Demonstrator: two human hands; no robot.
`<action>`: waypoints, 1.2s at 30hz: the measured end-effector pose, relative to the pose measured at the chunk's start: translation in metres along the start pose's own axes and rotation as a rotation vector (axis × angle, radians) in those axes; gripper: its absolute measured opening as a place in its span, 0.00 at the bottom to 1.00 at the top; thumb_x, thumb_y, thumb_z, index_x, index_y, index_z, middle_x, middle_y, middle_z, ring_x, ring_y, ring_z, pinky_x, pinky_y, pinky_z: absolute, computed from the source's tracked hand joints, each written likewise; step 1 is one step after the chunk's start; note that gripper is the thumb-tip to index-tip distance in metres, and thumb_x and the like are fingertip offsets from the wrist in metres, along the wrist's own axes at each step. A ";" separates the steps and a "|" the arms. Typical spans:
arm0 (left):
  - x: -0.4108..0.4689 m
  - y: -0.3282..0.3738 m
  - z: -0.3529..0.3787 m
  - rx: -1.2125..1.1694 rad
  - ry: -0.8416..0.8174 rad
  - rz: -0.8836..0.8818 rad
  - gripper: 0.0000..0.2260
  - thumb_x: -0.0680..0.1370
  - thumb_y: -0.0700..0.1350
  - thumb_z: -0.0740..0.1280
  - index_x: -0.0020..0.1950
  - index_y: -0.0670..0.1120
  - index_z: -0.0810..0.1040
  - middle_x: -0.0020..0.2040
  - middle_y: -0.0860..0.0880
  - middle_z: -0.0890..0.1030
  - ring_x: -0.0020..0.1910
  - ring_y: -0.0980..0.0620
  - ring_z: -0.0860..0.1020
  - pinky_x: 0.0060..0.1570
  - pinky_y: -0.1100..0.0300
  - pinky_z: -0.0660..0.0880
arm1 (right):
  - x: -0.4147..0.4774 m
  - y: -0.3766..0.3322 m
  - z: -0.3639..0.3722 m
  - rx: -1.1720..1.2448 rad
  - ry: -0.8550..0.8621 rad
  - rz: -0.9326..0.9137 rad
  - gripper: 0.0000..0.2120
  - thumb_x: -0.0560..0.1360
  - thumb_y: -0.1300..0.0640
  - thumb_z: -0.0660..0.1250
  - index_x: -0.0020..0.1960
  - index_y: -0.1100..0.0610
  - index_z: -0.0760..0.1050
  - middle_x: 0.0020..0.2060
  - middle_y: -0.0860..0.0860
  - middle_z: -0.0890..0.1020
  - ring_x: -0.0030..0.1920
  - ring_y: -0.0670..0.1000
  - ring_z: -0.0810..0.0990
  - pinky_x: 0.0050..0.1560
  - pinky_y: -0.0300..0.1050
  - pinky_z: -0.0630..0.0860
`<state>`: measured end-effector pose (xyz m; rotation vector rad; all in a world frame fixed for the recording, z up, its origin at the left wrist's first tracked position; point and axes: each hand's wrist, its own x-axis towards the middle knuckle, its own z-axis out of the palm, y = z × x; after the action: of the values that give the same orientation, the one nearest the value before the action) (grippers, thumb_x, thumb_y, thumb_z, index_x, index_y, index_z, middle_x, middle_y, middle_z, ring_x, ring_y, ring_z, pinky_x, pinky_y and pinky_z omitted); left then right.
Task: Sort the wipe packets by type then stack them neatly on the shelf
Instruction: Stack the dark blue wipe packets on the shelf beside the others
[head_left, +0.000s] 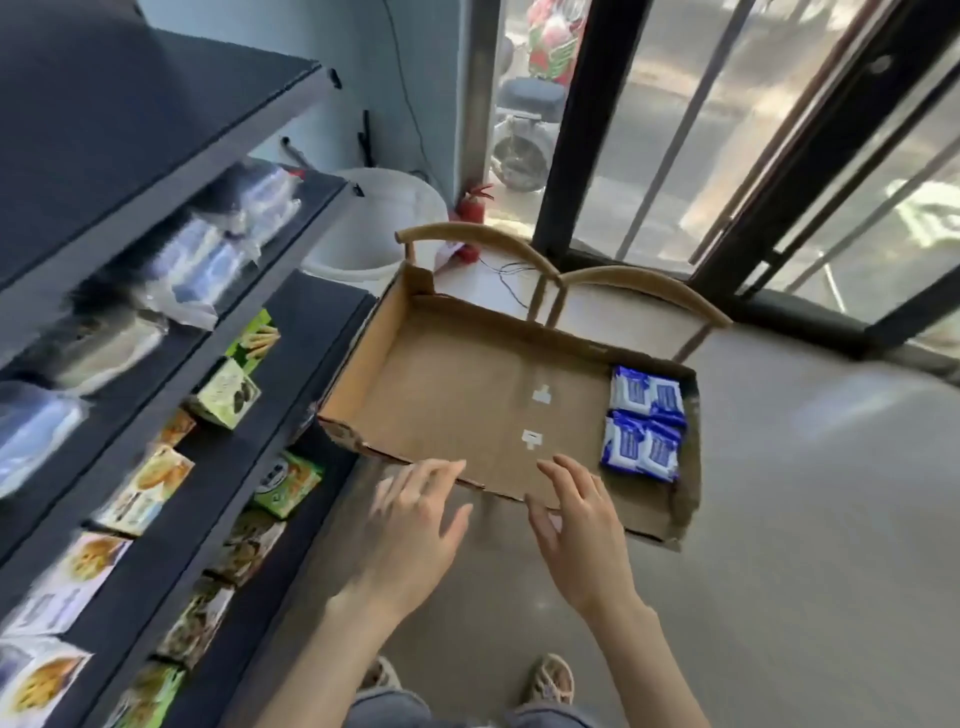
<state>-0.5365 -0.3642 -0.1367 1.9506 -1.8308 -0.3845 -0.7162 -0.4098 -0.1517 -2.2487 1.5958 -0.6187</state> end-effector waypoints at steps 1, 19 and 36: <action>0.005 0.016 0.012 -0.009 -0.013 0.013 0.18 0.77 0.48 0.67 0.67 0.48 0.73 0.61 0.52 0.76 0.61 0.51 0.74 0.63 0.55 0.66 | -0.005 0.018 -0.010 -0.001 0.007 0.025 0.18 0.71 0.60 0.73 0.60 0.59 0.76 0.59 0.56 0.79 0.58 0.58 0.78 0.56 0.52 0.76; 0.118 0.193 0.195 -0.136 -0.317 0.019 0.21 0.78 0.47 0.65 0.70 0.48 0.69 0.63 0.52 0.74 0.62 0.51 0.71 0.63 0.56 0.65 | 0.020 0.269 -0.077 0.070 -0.021 0.329 0.15 0.73 0.60 0.70 0.59 0.62 0.77 0.57 0.58 0.79 0.57 0.59 0.78 0.58 0.52 0.75; 0.313 0.150 0.396 -0.301 -0.605 -0.551 0.14 0.77 0.43 0.66 0.63 0.44 0.73 0.55 0.49 0.76 0.54 0.52 0.74 0.53 0.61 0.69 | 0.190 0.435 0.044 0.185 -0.441 0.733 0.15 0.79 0.55 0.61 0.64 0.58 0.71 0.62 0.52 0.74 0.60 0.52 0.72 0.56 0.42 0.69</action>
<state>-0.8308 -0.7284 -0.3775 2.2350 -1.3693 -1.4656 -0.9913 -0.7321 -0.3708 -1.3761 1.8417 -0.0560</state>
